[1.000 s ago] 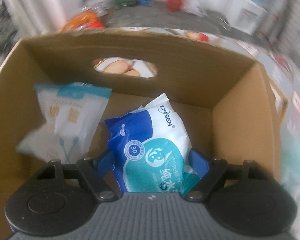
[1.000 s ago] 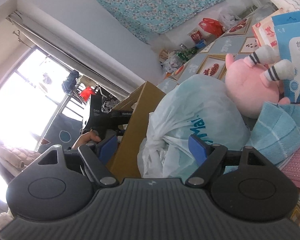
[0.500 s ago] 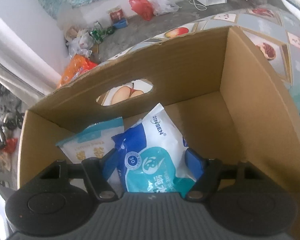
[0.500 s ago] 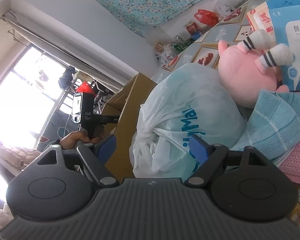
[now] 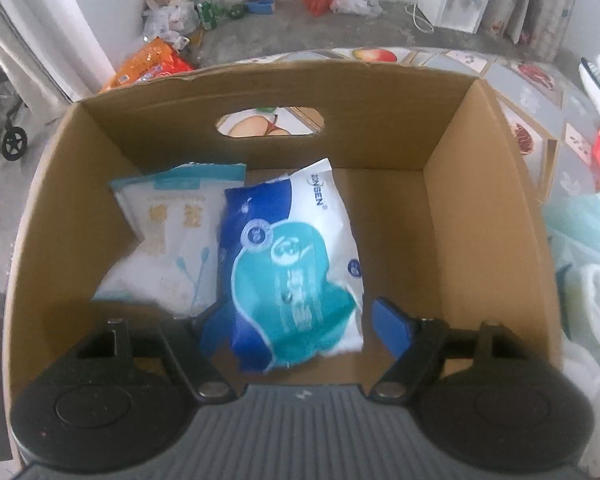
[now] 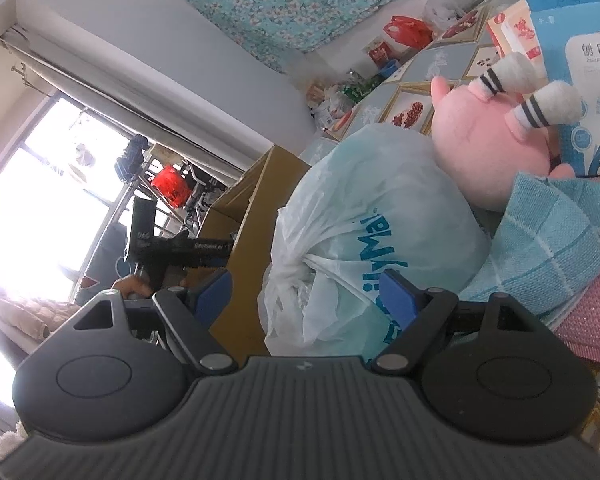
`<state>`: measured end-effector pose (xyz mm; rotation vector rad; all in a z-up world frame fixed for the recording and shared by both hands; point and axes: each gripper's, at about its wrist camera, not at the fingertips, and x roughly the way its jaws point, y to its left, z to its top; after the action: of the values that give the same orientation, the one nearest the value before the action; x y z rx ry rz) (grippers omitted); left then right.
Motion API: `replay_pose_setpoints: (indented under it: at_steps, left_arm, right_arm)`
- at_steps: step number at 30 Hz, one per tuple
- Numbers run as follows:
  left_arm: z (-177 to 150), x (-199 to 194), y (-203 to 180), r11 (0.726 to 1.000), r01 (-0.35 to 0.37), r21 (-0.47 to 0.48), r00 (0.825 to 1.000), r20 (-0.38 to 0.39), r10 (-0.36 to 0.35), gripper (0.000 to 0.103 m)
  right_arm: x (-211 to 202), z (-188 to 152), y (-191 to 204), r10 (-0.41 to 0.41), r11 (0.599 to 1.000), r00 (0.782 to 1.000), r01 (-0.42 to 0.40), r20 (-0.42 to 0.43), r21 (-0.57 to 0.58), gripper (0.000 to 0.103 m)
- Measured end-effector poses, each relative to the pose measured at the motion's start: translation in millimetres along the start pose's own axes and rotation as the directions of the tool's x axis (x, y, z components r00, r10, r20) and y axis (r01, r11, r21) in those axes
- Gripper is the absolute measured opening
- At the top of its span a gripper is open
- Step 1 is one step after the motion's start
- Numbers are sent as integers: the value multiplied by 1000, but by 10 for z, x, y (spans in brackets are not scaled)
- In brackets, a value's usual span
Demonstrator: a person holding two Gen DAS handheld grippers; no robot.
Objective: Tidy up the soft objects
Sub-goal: 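Withdraw the left tool from the box toward the remaining clutter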
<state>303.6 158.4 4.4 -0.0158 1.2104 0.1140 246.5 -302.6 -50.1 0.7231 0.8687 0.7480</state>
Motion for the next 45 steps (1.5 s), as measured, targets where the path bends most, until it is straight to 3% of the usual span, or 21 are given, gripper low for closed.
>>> replay_pose_setpoints:
  at_steps: [3, 7, 9, 14, 17, 19, 25, 32, 38, 41, 45]
  left_arm:
    - [-147, -260, -48, 1000, -5, -9, 997, 75, 6, 77]
    - [-362, -744, -209, 1000, 5, 27, 978, 210, -11, 83]
    - [-481, -1006, -330, 998, 28, 59, 960, 278, -43, 89]
    - [-720, -1536, -715, 985, 63, 159, 911, 393, -122, 93]
    - [-843, -1730, -937, 973, 95, 211, 882, 435, -180, 96]
    - [-895, -1787, -1112, 962, 115, 247, 872, 439, -217, 96]
    - [-982, -1770, -1745, 919, 147, 366, 864, 404, -299, 96]
    - [-951, -1547, -2461, 872, 123, 474, 869, 373, -325, 96]
    - [-787, -1231, -3156, 813, 91, 575, 871, 350, -345, 91]
    - [-676, -1034, -3465, 786, 84, 613, 875, 332, -352, 84]
    - [-464, -720, -3753, 784, 113, 610, 896, 278, -346, 68]
  right_arm:
    - [-99, 37, 48, -2, 1000, 1000, 2, 29, -7, 81]
    - [-406, 92, 156, -35, 998, 990, 41, 135, -46, 83]
    - [-572, 92, 186, -54, 996, 980, 66, 190, -56, 84]
    - [-917, 52, 175, -94, 993, 957, 108, 276, -39, 85]
    - [-1084, -2, 133, -110, 992, 947, 123, 303, -24, 85]
    - [-1172, -44, 127, -117, 991, 940, 130, 320, -19, 85]
    - [-1385, -130, 59, -115, 992, 927, 126, 358, -6, 85]
    - [-1530, -124, -146, -134, 991, 903, 134, 409, 29, 85]
    - [-1461, 317, -463, -219, 976, 871, 199, 440, 91, 85]
    - [-1323, 577, -695, -250, 968, 879, 217, 405, 125, 84]
    - [-1084, 874, -1051, -233, 968, 909, 183, 346, 172, 74]
